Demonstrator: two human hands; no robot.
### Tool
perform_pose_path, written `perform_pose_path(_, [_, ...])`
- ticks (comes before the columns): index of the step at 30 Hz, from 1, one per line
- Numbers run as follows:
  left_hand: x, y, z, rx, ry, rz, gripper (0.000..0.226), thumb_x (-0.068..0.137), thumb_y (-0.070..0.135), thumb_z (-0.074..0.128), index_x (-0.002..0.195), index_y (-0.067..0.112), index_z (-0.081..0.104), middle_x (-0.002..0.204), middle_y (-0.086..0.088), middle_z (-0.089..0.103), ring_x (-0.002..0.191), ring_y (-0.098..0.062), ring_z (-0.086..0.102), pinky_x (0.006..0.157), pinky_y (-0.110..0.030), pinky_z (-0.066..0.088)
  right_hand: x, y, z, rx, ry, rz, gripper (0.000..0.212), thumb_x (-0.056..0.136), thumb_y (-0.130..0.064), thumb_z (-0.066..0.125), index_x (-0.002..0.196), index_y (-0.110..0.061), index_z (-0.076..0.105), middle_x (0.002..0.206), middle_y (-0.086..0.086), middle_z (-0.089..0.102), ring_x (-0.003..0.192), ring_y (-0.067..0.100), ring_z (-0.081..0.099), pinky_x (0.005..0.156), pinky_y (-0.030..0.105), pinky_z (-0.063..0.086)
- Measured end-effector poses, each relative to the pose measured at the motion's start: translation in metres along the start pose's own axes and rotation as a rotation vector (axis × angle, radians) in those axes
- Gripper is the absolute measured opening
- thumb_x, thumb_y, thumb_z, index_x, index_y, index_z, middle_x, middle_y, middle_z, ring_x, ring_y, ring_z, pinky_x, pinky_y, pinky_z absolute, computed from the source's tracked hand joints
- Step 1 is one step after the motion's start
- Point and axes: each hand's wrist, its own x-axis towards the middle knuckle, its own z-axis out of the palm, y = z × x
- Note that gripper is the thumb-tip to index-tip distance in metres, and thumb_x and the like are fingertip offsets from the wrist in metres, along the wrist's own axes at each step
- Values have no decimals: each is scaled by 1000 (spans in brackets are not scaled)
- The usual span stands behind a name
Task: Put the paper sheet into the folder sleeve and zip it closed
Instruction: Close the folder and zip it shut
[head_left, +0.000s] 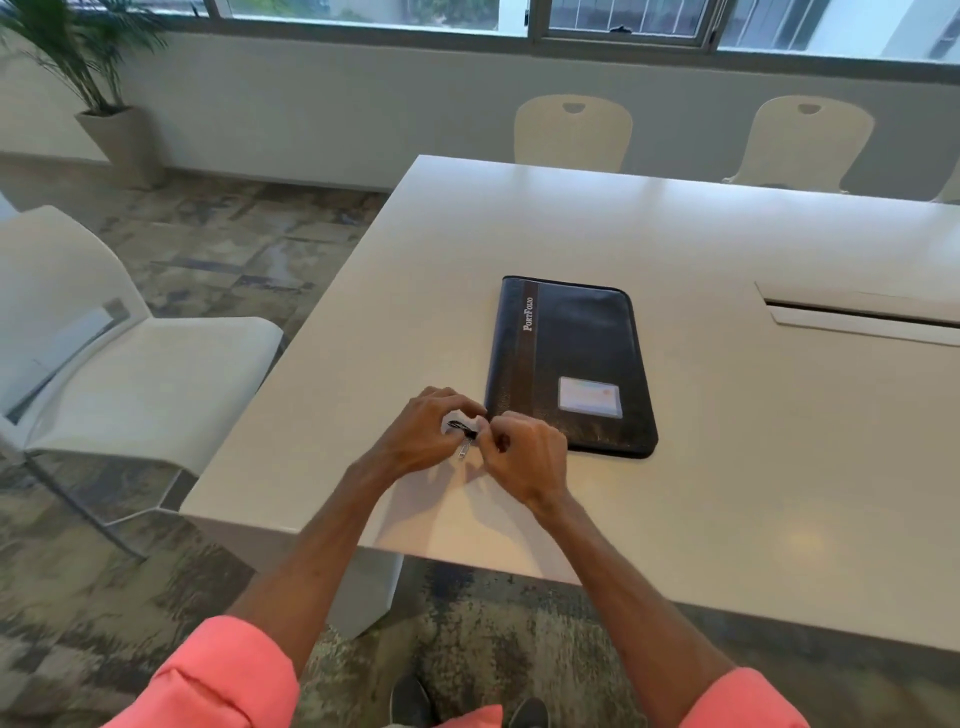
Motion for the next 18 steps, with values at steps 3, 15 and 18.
perform_pose_path(3, [-12, -6, -2, 44, -16, 19, 39, 96, 16, 71, 135, 26, 73, 127, 5, 72, 125, -17, 57, 110, -38, 47, -10, -8, 6, -58, -145, -29, 42, 102, -48, 62, 68, -25, 67, 65, -13, 59, 54, 6, 52, 55, 23, 41])
perform_pose_path(15, [-23, -1, 3, 35, 123, 25, 20, 105, 15, 68, 120, 20, 80, 116, 4, 76, 113, -16, 64, 102, -37, 54, -12, -26, 9, -219, -155, 111, 33, 101, -55, 62, 90, -24, 68, 87, -7, 70, 72, 14, 67, 59, 29, 51])
perform_pose_path(18, [-24, -1, 6, 36, 125, 46, 21, 104, 15, 69, 121, 19, 79, 117, 4, 76, 114, -16, 64, 102, -37, 54, -15, -31, 12, -204, -129, 158, 31, 100, -54, 63, 88, -26, 67, 87, -9, 69, 73, 13, 67, 57, 29, 49])
